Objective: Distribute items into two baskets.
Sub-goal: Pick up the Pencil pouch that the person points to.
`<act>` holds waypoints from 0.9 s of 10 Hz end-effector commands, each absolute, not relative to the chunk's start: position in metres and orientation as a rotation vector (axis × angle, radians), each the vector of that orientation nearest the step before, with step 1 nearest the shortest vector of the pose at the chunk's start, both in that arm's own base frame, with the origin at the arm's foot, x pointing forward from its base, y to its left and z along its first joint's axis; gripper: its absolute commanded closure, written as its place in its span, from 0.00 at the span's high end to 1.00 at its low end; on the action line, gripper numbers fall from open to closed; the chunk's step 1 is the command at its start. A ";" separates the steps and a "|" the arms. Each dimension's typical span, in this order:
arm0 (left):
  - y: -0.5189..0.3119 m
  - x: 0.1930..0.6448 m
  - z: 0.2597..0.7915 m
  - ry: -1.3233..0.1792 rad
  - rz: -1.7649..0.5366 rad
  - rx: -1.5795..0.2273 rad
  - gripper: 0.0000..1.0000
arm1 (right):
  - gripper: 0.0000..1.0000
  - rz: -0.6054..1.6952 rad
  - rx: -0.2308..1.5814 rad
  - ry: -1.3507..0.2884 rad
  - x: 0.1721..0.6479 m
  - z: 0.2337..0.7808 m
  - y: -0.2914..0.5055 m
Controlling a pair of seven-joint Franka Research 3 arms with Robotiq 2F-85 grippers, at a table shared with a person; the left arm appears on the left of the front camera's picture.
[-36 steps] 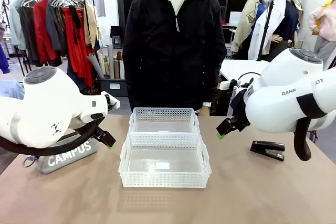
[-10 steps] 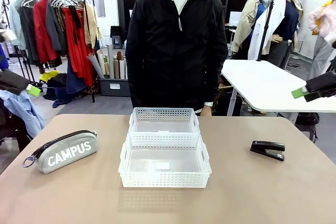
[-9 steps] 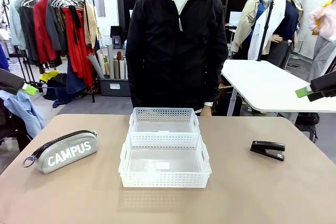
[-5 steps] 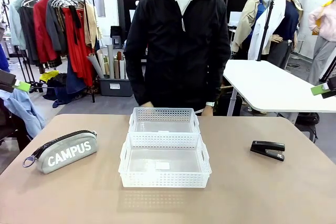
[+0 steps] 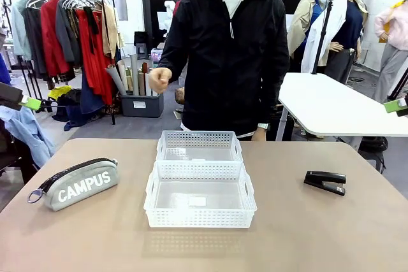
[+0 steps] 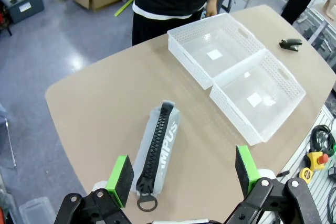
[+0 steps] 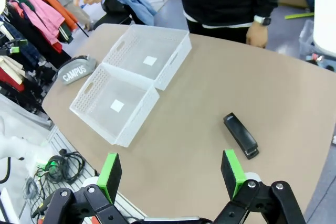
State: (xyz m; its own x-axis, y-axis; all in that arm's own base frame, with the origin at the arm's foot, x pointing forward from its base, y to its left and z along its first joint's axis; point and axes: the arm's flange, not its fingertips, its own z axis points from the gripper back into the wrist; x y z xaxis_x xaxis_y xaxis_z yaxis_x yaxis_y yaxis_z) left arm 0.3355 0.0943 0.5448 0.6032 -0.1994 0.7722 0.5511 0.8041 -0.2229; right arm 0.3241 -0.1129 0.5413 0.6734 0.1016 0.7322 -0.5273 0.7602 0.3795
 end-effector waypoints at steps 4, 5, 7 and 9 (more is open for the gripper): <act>0.094 0.336 0.545 -0.813 -0.455 -0.468 1.00 | 1.00 0.378 0.604 -0.762 0.325 0.542 -0.114; 0.094 0.336 0.545 -0.813 -0.455 -0.468 1.00 | 1.00 0.378 0.604 -0.762 0.325 0.542 -0.114; 0.094 0.336 0.545 -0.813 -0.455 -0.468 1.00 | 1.00 0.378 0.604 -0.762 0.325 0.542 -0.114; 0.094 0.336 0.545 -0.813 -0.455 -0.468 1.00 | 1.00 0.378 0.604 -0.762 0.325 0.542 -0.114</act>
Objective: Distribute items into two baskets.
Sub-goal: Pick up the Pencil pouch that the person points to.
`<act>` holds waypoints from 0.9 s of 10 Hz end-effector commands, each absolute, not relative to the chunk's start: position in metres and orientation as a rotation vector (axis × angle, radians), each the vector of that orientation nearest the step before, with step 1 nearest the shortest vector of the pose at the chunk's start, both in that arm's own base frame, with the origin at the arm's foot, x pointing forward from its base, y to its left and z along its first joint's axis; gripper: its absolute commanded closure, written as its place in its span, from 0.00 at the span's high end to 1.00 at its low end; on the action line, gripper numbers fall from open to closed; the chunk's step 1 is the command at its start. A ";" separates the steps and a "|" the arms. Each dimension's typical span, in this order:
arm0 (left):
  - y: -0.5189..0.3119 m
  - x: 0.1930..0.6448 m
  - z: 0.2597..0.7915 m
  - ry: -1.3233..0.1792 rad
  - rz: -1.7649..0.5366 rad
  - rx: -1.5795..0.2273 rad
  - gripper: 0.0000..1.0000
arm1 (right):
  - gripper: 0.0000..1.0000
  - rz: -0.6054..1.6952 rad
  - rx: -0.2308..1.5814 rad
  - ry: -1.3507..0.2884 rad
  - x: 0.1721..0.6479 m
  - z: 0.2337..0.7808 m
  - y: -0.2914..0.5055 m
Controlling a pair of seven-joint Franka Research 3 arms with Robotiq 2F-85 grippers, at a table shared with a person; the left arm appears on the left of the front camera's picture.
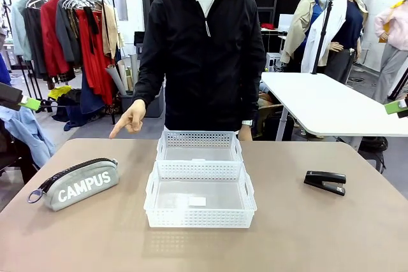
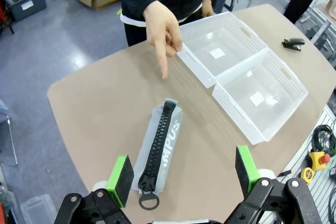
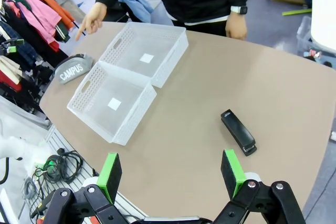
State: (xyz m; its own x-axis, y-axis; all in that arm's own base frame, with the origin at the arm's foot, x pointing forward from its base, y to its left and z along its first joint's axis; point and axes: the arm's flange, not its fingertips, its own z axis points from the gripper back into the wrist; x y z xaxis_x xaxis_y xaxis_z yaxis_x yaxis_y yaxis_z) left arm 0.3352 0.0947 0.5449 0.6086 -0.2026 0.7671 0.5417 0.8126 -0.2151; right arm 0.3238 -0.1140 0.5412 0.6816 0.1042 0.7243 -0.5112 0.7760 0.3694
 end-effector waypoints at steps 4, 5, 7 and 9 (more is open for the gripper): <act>0.094 0.336 0.545 -0.813 -0.455 -0.468 1.00 | 1.00 0.378 0.604 -0.762 0.325 0.542 -0.114; 0.094 0.336 0.545 -0.813 -0.455 -0.468 1.00 | 1.00 0.378 0.604 -0.762 0.325 0.542 -0.114; 0.095 0.335 0.545 -0.810 -0.447 -0.458 1.00 | 1.00 0.378 0.604 -0.762 0.325 0.542 -0.114; 0.094 0.373 0.556 -0.775 -0.425 -0.395 1.00 | 1.00 0.378 0.604 -0.762 0.325 0.542 -0.114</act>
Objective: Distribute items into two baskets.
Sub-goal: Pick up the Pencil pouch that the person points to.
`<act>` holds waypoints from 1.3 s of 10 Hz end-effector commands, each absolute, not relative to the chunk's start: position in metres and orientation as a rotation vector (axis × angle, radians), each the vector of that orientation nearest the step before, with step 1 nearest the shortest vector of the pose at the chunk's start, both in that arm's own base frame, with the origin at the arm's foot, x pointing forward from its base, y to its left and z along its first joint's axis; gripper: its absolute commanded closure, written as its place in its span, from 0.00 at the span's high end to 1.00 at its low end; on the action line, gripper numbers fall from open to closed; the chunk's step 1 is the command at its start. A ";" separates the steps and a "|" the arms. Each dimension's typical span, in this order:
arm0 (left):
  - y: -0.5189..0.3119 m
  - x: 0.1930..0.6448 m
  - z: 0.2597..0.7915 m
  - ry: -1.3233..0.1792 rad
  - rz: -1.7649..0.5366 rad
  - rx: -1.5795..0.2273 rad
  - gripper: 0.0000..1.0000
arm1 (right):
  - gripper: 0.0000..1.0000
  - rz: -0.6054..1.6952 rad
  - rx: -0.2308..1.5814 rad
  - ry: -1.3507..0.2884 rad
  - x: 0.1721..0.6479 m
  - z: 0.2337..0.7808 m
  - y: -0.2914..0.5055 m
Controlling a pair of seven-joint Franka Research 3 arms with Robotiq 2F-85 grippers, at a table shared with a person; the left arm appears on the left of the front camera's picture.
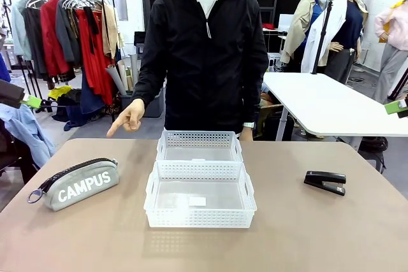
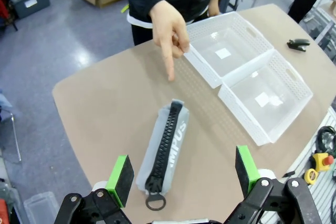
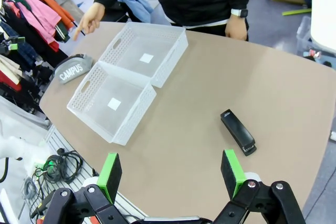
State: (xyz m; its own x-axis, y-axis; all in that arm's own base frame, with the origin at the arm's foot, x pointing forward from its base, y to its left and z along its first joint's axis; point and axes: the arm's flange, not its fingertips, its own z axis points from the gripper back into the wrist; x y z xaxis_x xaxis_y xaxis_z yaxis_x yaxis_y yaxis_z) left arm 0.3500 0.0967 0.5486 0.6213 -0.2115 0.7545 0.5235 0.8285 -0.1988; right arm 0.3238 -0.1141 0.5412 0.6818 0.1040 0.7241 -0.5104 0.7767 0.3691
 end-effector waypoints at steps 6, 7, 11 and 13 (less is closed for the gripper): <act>0.070 0.491 0.532 -0.479 -0.583 -0.168 1.00 | 1.00 0.378 0.604 -0.762 0.325 0.542 -0.114; 0.064 0.500 0.519 -0.439 -0.654 -0.132 1.00 | 1.00 0.378 0.604 -0.762 0.325 0.542 -0.114; 0.037 0.515 0.475 -0.323 -0.894 -0.061 1.00 | 1.00 0.378 0.604 -0.762 0.325 0.542 -0.114; 0.030 0.513 0.457 -0.218 -0.996 -0.055 1.00 | 1.00 0.378 0.604 -0.762 0.325 0.542 -0.114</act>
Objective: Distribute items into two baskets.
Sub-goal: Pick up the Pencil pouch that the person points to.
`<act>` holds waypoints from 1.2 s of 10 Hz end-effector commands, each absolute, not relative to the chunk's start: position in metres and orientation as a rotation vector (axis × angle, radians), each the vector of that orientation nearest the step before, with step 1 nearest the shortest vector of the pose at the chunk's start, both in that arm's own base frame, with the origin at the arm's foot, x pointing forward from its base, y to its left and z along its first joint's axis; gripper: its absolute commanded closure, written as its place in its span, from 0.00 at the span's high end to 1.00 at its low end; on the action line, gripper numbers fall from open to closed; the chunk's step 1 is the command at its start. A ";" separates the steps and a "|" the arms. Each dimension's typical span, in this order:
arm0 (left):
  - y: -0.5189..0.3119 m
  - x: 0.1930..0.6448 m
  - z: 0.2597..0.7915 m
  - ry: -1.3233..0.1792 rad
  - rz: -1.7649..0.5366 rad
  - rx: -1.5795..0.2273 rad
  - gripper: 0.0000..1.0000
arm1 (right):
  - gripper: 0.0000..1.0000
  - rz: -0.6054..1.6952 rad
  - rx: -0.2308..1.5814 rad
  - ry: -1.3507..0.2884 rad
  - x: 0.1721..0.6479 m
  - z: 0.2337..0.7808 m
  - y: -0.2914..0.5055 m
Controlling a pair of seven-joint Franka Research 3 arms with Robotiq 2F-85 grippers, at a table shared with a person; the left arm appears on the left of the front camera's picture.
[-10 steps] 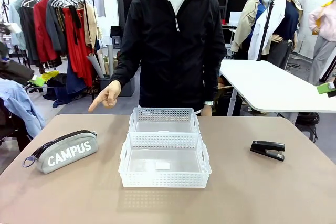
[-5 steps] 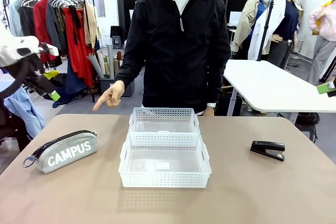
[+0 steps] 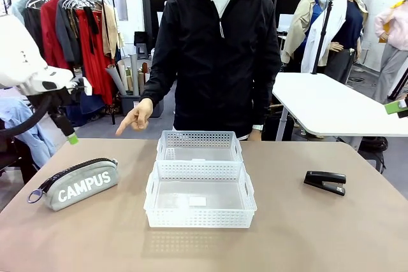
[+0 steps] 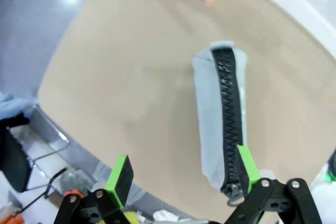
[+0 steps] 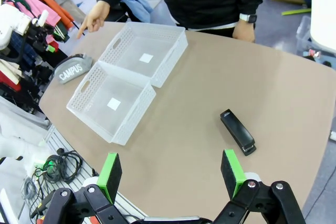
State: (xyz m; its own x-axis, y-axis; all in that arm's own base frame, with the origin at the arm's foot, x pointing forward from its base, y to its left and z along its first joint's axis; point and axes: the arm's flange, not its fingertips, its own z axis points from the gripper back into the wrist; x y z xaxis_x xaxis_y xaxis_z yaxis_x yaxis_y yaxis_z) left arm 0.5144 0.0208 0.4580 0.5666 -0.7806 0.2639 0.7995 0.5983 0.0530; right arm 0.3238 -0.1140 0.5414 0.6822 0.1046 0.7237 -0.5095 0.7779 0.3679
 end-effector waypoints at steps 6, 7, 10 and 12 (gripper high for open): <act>0.011 0.512 0.416 -0.123 -1.073 -0.058 1.00 | 1.00 0.378 0.604 -0.762 0.325 0.542 -0.114; 0.006 0.509 0.408 -0.119 -1.073 -0.082 1.00 | 1.00 0.378 0.604 -0.762 0.325 0.542 -0.114; -0.003 0.499 0.384 -0.078 -1.081 -0.091 1.00 | 1.00 0.378 0.604 -0.762 0.325 0.542 -0.114; -0.010 0.498 0.367 -0.084 -1.070 -0.123 1.00 | 1.00 0.378 0.604 -0.762 0.325 0.542 -0.114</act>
State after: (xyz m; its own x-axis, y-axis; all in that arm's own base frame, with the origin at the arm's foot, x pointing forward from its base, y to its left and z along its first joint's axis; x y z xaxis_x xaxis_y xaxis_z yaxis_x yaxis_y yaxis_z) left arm 0.4968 -0.0104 0.3736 0.4834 -0.8708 0.0893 0.8753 0.4796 -0.0620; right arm 0.3238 -0.1140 0.5414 0.6824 0.1045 0.7235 -0.5093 0.7780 0.3680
